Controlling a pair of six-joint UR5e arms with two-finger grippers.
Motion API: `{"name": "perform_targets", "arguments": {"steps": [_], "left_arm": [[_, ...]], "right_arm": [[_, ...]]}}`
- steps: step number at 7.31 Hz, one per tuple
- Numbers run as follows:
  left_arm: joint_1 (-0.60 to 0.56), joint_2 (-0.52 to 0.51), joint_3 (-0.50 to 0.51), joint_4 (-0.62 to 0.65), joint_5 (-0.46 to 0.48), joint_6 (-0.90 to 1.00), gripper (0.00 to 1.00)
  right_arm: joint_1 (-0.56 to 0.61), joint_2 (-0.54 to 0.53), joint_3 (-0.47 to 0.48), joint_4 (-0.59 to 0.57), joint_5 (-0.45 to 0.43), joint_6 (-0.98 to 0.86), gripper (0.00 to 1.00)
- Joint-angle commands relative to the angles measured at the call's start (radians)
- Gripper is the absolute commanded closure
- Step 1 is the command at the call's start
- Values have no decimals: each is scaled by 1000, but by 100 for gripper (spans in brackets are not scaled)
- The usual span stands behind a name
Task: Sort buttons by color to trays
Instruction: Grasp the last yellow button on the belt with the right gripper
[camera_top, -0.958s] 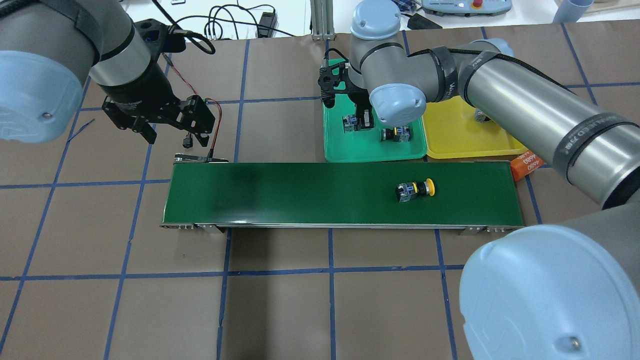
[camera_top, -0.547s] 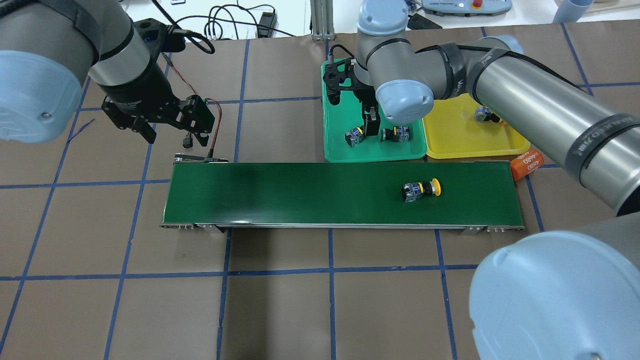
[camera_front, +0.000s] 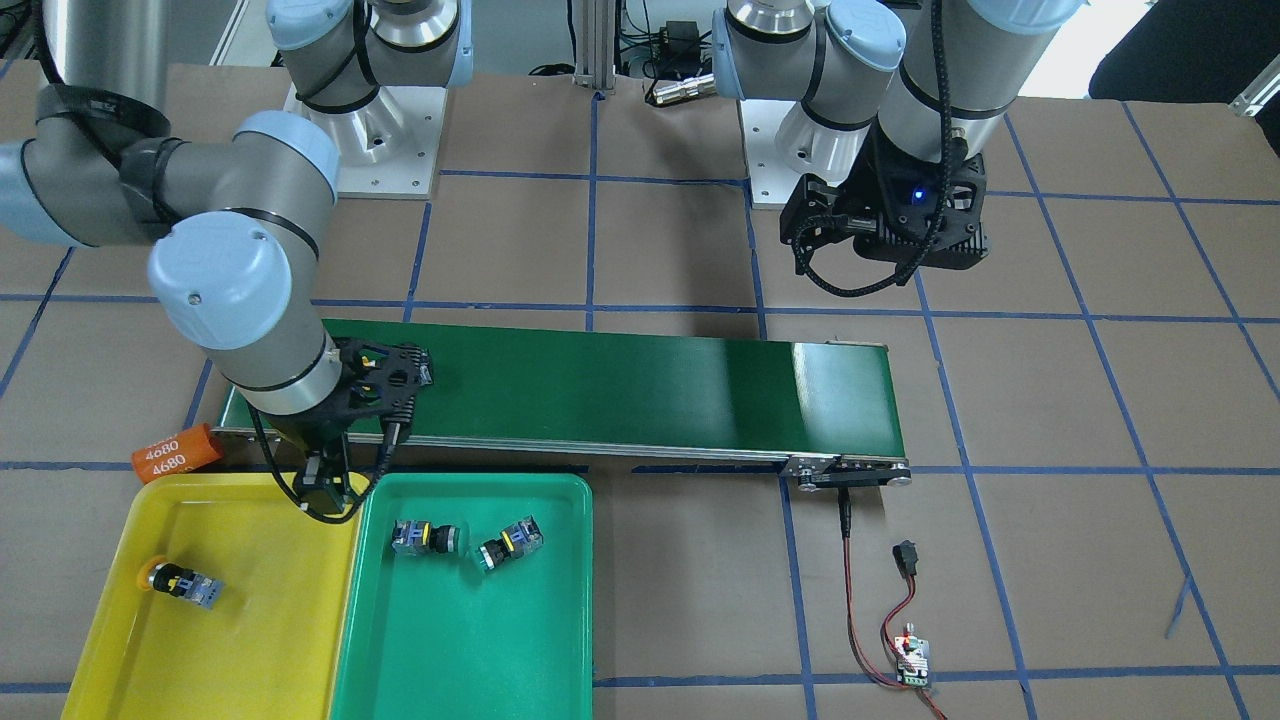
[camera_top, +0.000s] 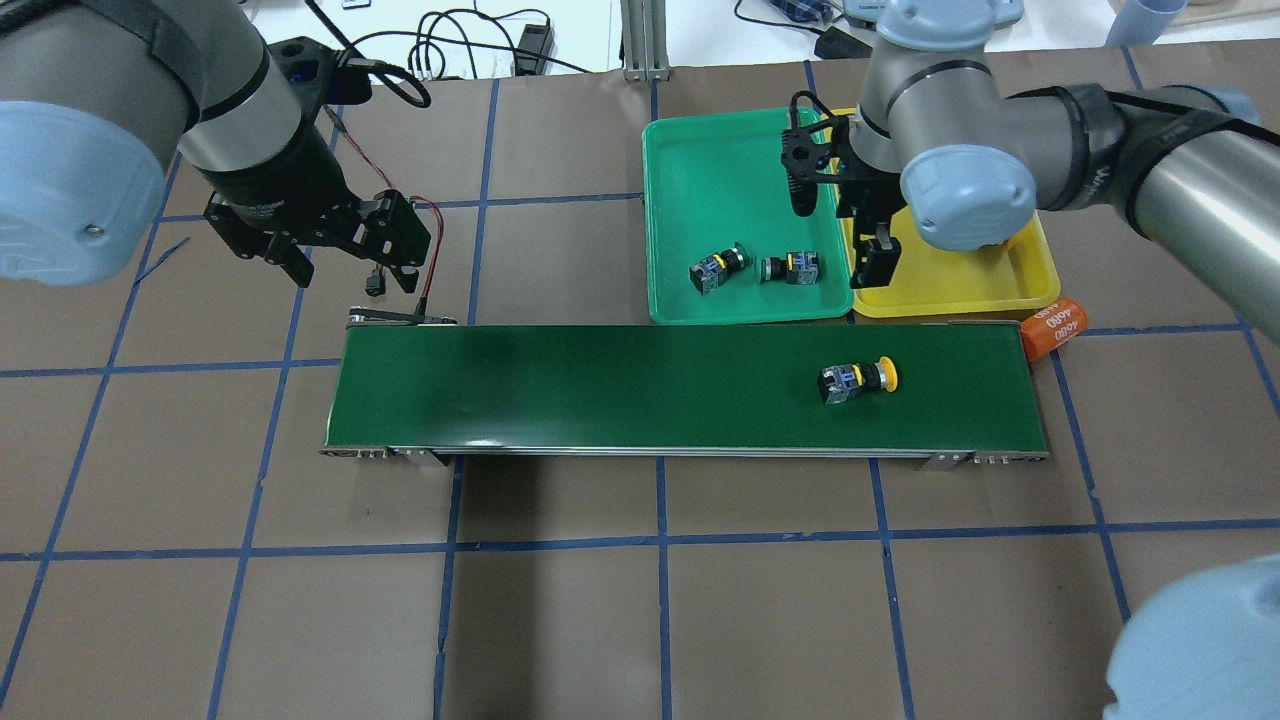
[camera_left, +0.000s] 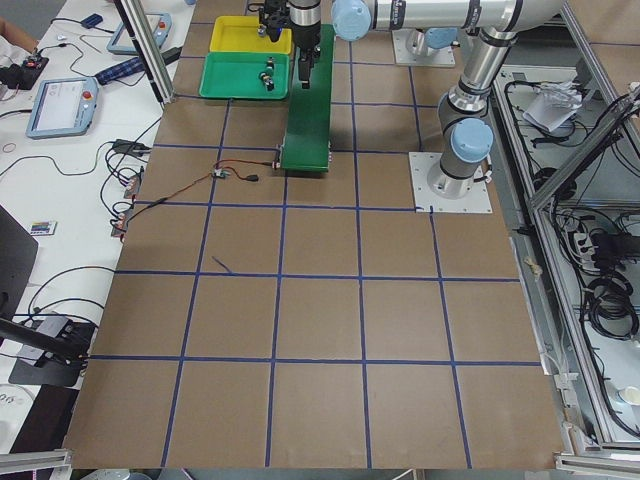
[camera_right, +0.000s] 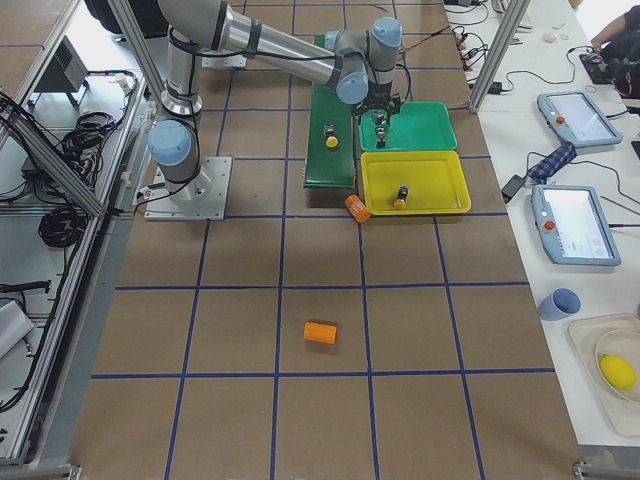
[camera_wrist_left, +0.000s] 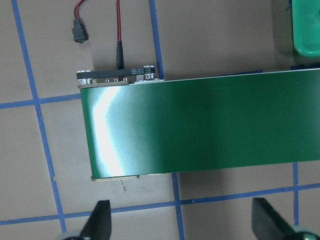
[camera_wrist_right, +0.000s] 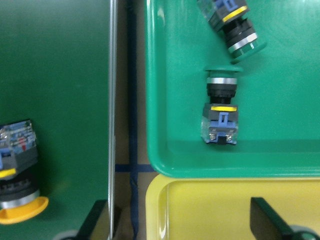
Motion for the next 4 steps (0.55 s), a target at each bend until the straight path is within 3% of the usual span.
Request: {"name": "perform_targets", "arguments": {"steps": [1, 3, 4], "left_arm": [[0, 2, 0, 0, 1, 0, 0], [0, 2, -1, -1, 1, 0, 0], [0, 2, 0, 0, 1, 0, 0]], "right_arm": [[-83, -128, 230, -118, 1, -95, 0], [-114, -164, 413, -401, 0, -139, 0], [-118, -167, 425, -404, 1, -141, 2]]}}
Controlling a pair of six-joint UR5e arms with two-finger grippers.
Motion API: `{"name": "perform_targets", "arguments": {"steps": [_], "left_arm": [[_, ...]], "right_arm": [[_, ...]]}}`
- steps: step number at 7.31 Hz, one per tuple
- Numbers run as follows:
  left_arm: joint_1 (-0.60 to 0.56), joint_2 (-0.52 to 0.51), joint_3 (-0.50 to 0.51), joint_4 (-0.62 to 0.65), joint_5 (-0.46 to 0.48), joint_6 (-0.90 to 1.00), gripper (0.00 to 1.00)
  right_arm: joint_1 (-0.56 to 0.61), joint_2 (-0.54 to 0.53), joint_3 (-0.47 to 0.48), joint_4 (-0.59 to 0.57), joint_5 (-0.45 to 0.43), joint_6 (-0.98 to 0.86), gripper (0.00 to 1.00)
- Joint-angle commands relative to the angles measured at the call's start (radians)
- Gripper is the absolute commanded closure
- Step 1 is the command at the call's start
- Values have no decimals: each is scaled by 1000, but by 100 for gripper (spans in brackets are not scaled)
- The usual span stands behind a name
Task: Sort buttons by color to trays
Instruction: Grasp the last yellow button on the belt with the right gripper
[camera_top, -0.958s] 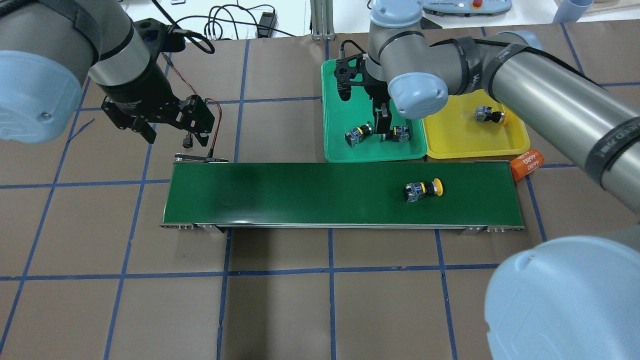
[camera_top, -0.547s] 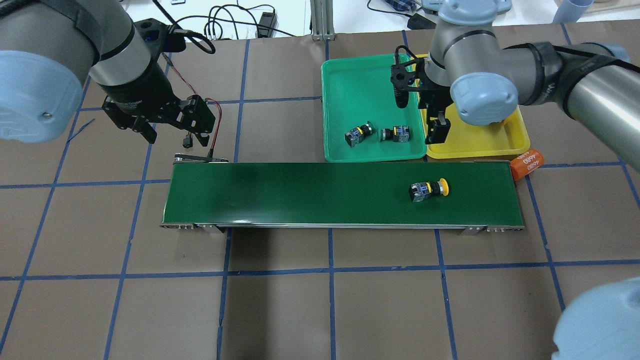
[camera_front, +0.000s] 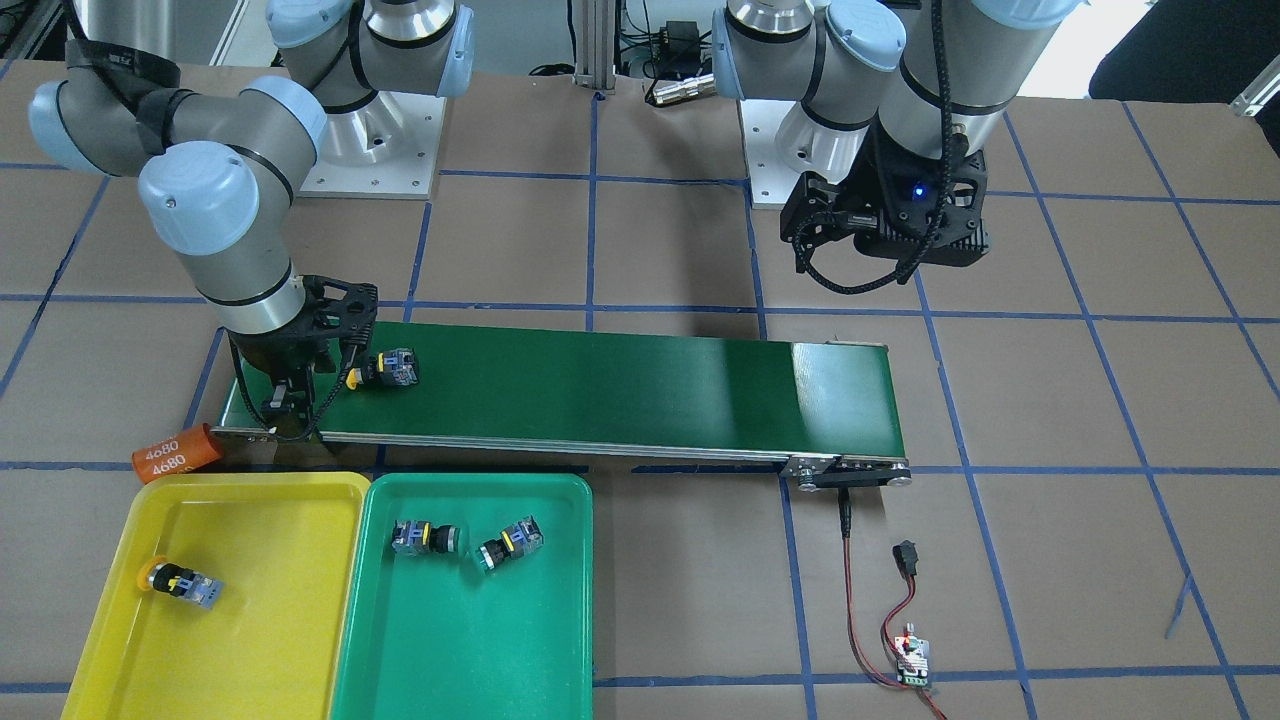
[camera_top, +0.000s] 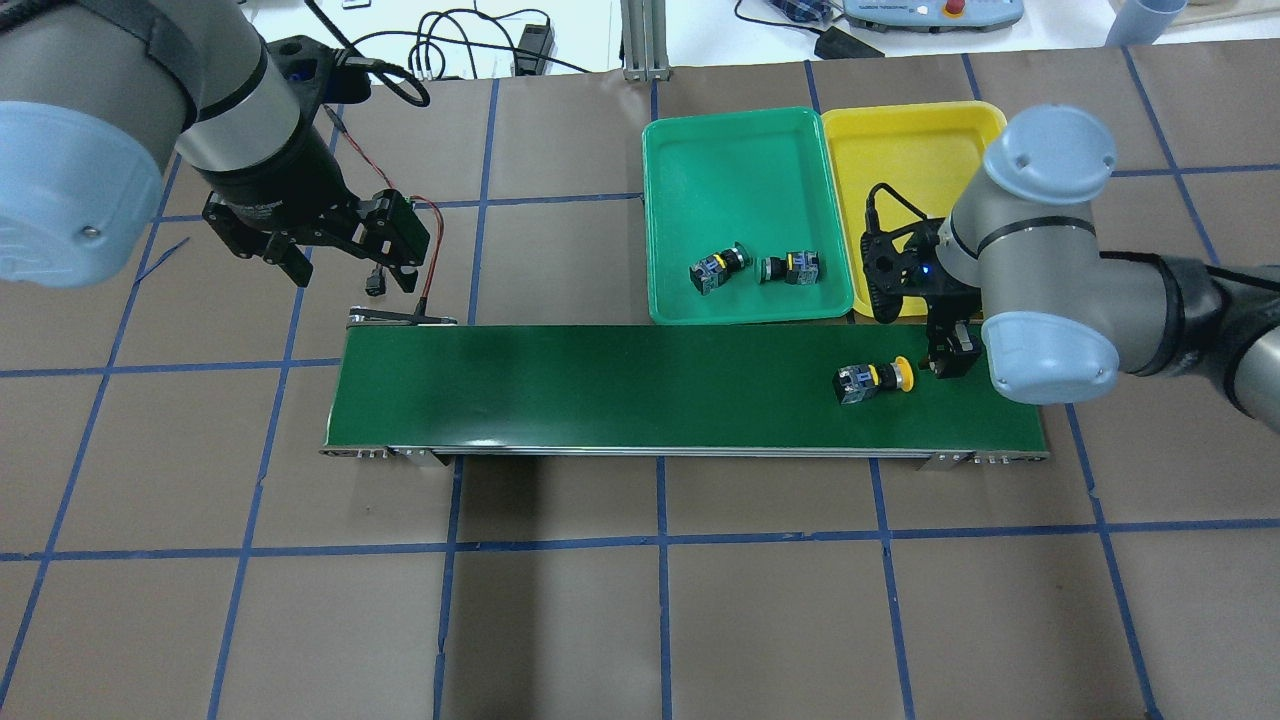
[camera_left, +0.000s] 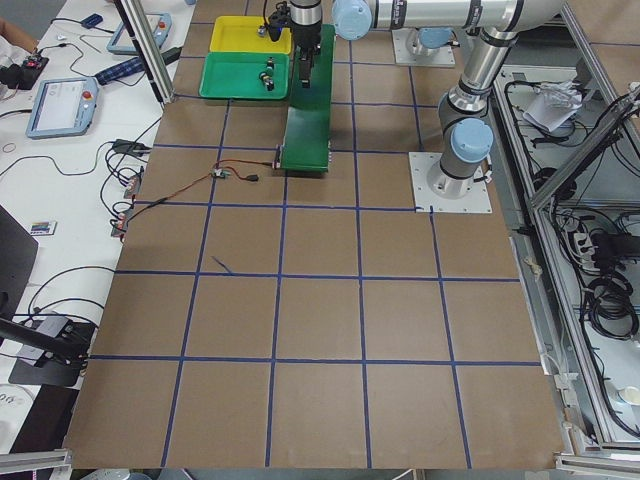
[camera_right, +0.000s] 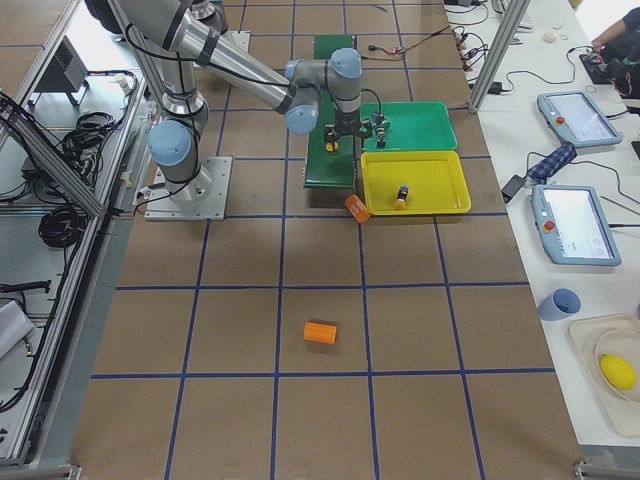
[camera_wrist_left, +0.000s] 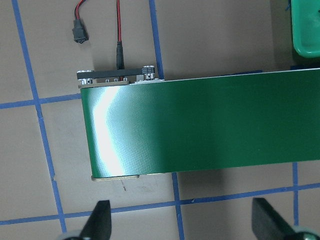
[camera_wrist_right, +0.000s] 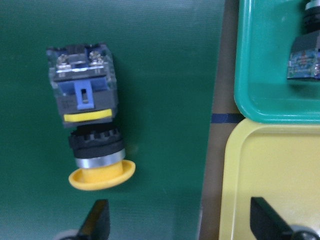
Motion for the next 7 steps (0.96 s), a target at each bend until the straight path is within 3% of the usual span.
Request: {"name": "perform_targets", "arguments": {"steps": [1, 4, 5, 6, 7], "left_arm": [[0, -2, 0, 1, 0, 0, 0], [2, -5, 0, 1, 0, 0, 0], [2, -6, 0, 2, 0, 0, 0], [2, -8, 0, 1, 0, 2, 0], [3, -6, 0, 1, 0, 0, 0]], "right_arm": [[-14, -15, 50, -48, -2, -15, 10], [-15, -25, 30, 157, -8, -113, 2], [-15, -30, 26, 170, -31, -118, 2], [-11, -32, 24, 171, -33, -115, 17], [-11, -33, 26, 171, -36, -116, 45]]}}
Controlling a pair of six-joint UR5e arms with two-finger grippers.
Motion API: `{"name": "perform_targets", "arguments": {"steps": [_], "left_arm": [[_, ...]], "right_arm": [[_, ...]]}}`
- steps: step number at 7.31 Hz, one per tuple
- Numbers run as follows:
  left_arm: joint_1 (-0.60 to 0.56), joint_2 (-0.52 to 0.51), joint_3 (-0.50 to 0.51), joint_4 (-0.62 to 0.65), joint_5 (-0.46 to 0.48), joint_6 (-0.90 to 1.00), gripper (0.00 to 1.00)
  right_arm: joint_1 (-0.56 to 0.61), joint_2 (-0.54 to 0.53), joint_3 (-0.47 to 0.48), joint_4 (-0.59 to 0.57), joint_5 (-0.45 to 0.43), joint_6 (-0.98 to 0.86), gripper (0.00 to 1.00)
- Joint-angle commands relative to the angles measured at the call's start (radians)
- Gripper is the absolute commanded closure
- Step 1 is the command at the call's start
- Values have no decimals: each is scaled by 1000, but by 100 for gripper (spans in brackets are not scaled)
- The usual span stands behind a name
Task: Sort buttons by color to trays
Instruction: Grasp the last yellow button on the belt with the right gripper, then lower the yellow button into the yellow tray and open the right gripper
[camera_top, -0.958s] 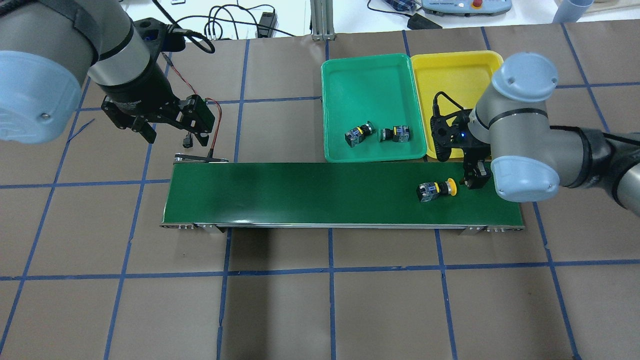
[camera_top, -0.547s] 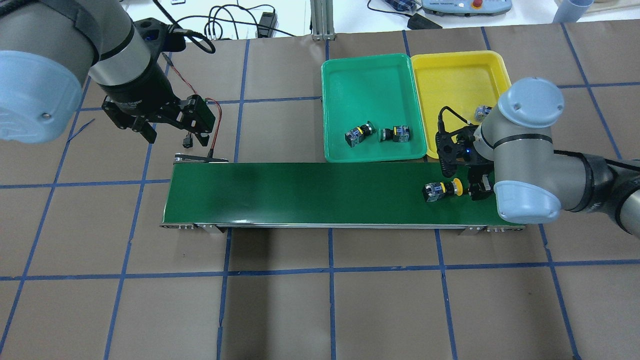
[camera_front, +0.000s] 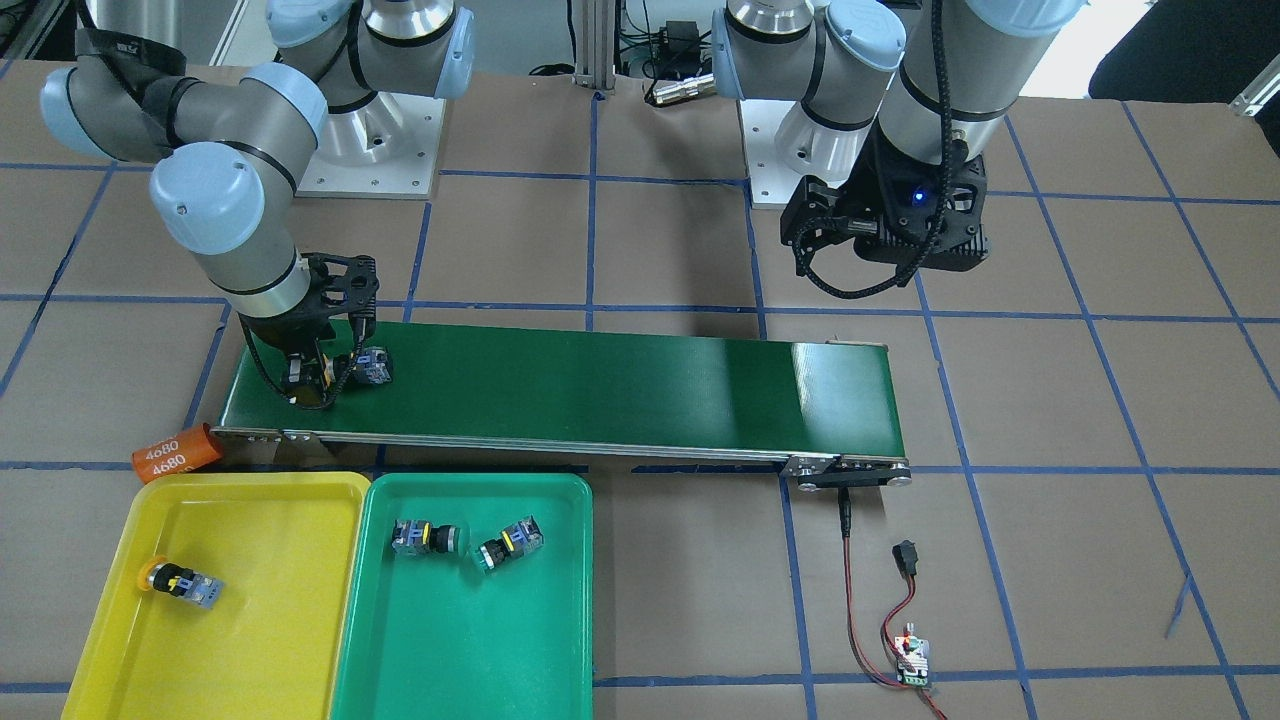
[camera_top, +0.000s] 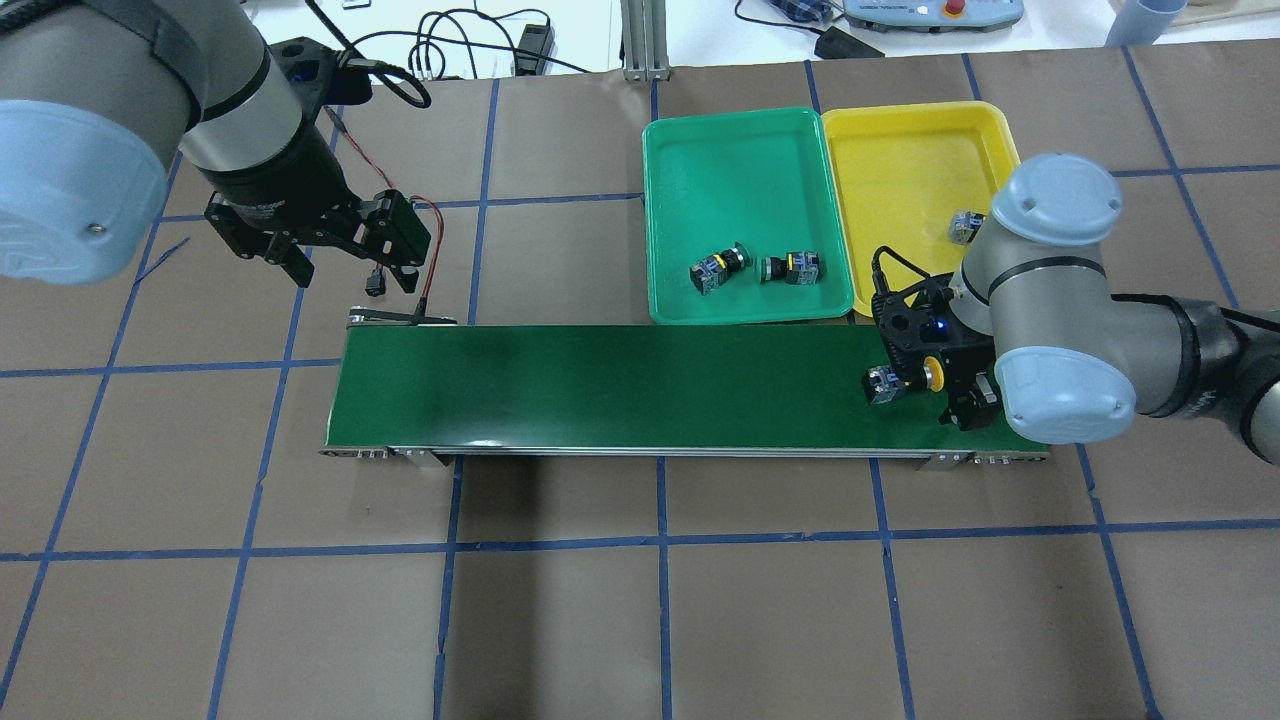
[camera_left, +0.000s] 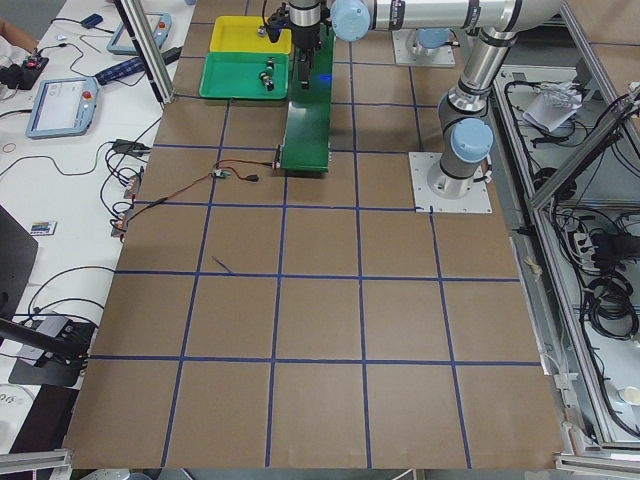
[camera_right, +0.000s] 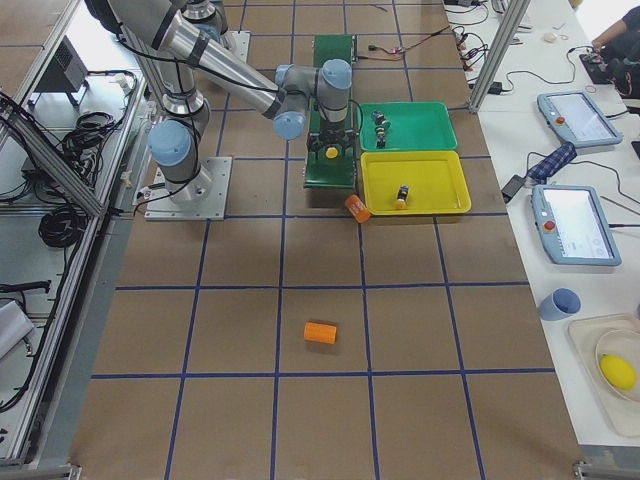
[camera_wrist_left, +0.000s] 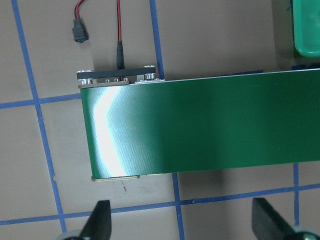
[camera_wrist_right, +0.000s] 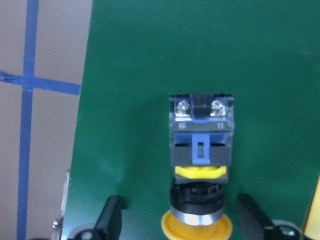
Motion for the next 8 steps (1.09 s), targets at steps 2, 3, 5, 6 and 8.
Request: {"name": "perform_targets", "arguments": {"steps": [2, 3, 5, 6, 8], "left_arm": [[1, 0, 0, 0, 0, 1, 0], [1, 2, 0, 0, 0, 1, 0], [1, 3, 0, 1, 0, -1, 0], [1, 3, 0, 0, 0, 1, 0], [0, 2, 0, 1, 0, -1, 0]], "right_arm": [[1, -11, 0, 7, -30, -2, 89], [1, -13, -3, 7, -32, -2, 93], [0, 1, -87, 20, -26, -4, 93], [0, 59, -192, 48, -27, -2, 92], [-11, 227, -403, 67, -19, 2, 87]]}}
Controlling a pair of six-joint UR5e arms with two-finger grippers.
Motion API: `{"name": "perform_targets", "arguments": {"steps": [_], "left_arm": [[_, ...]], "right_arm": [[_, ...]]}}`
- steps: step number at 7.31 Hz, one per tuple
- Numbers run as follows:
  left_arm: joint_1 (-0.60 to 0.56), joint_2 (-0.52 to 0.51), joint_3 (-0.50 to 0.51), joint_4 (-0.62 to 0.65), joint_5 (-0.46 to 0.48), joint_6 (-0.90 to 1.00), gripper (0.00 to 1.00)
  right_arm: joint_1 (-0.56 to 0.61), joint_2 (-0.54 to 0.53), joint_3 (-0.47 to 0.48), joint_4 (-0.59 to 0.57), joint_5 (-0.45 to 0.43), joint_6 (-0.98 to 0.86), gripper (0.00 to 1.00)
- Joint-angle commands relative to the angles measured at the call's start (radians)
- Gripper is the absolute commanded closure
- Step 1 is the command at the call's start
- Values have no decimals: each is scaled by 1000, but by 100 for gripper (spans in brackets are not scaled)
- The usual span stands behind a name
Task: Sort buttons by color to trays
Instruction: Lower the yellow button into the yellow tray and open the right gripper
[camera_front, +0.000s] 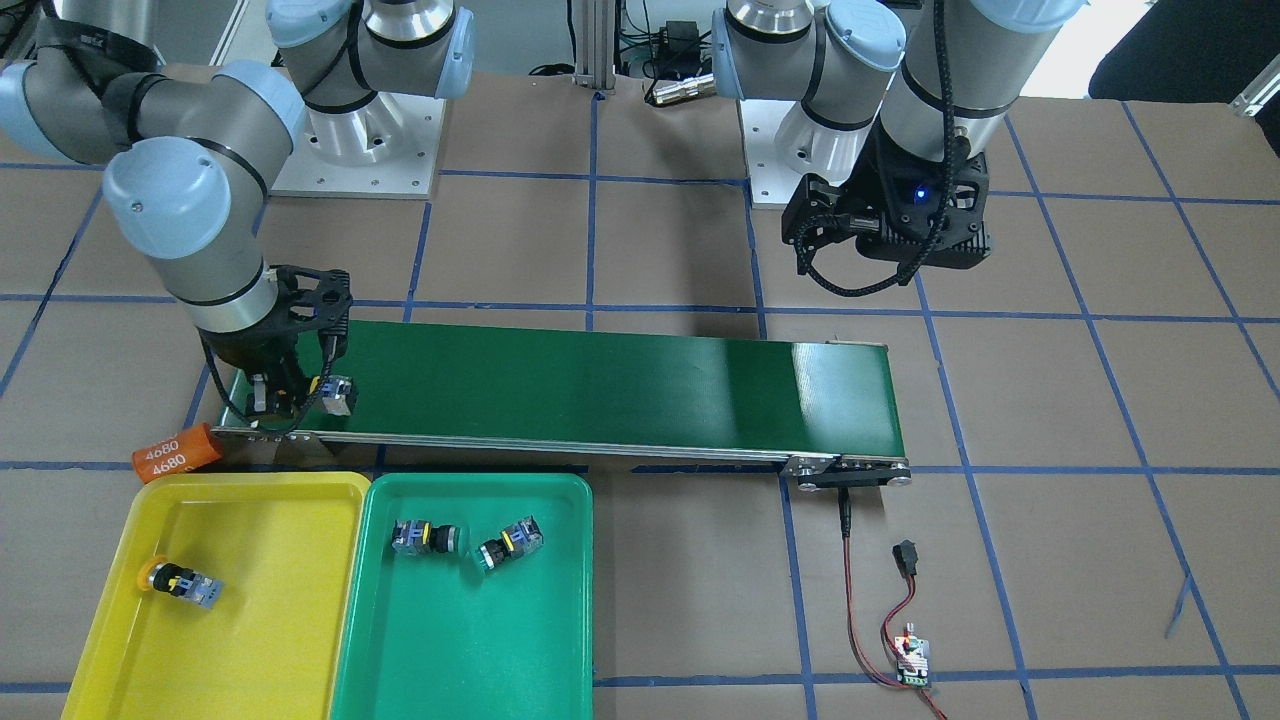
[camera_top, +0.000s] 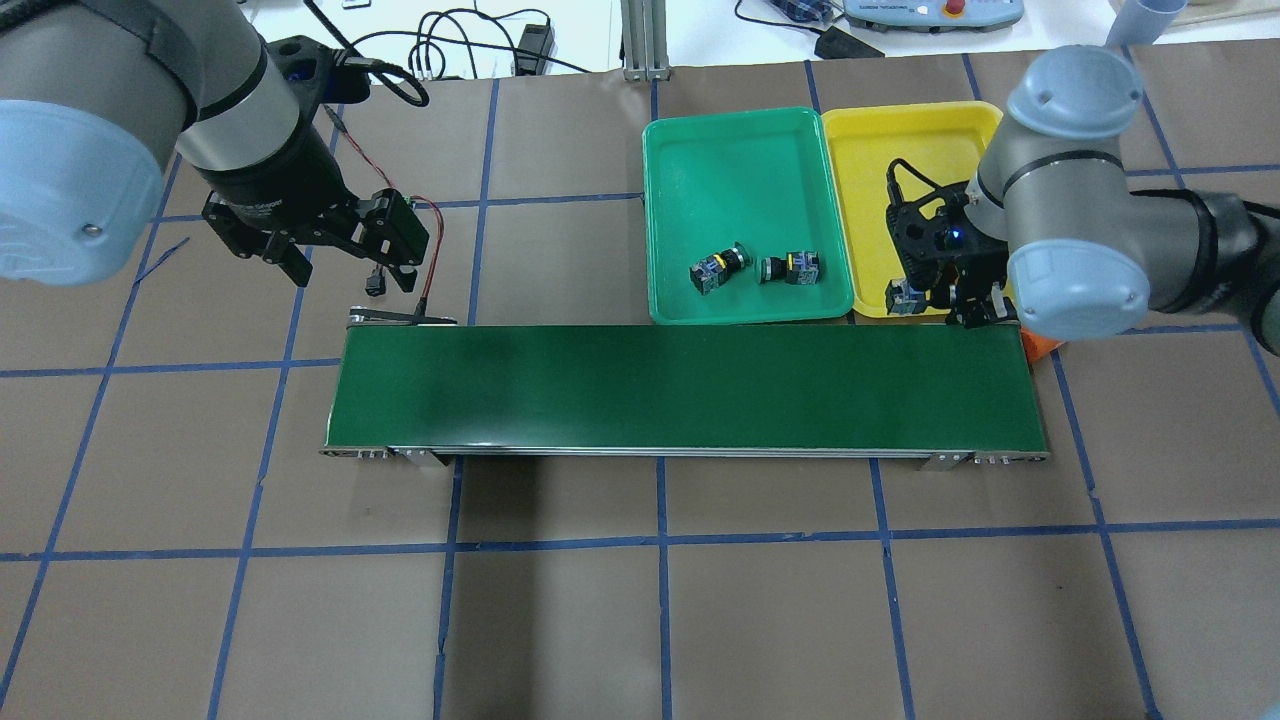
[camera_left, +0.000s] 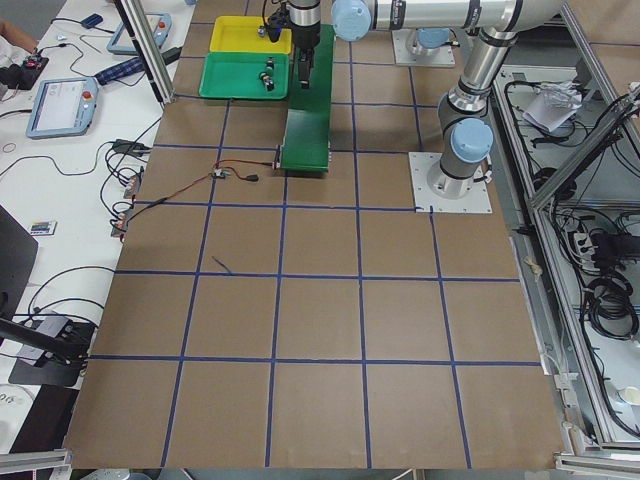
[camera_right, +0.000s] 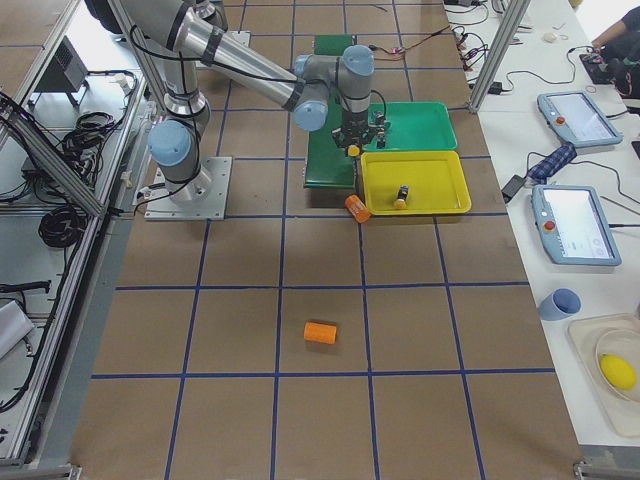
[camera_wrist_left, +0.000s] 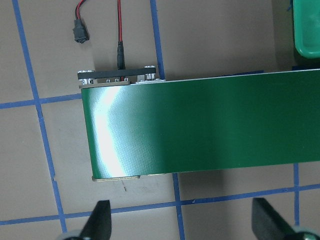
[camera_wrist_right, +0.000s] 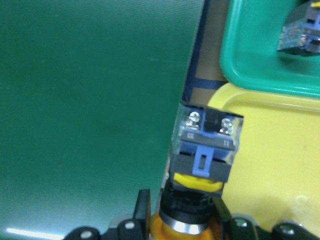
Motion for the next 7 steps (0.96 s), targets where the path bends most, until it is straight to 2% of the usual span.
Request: {"name": "perform_targets", "arguments": {"steps": [1, 2, 3, 4, 5, 7], "left_arm": [[-1, 0, 0, 0, 0, 0, 0], [-1, 1, 0, 0, 0, 0, 0], [-1, 3, 0, 0, 0, 0, 0], [-1, 1, 0, 0, -2, 0, 0], [-3, 6, 0, 0, 0, 0, 0], [-3, 9, 0, -1, 0, 0, 0]], "right_arm": [[-6, 201, -200, 2, 12, 14, 79], [-6, 255, -239, 8, 12, 15, 78], [-8, 263, -236, 11, 12, 15, 30], [-8, 262, -236, 14, 26, 15, 13], [-8, 248, -236, 21, 26, 17, 5], [-2, 144, -240, 166, 47, 32, 1]]}}
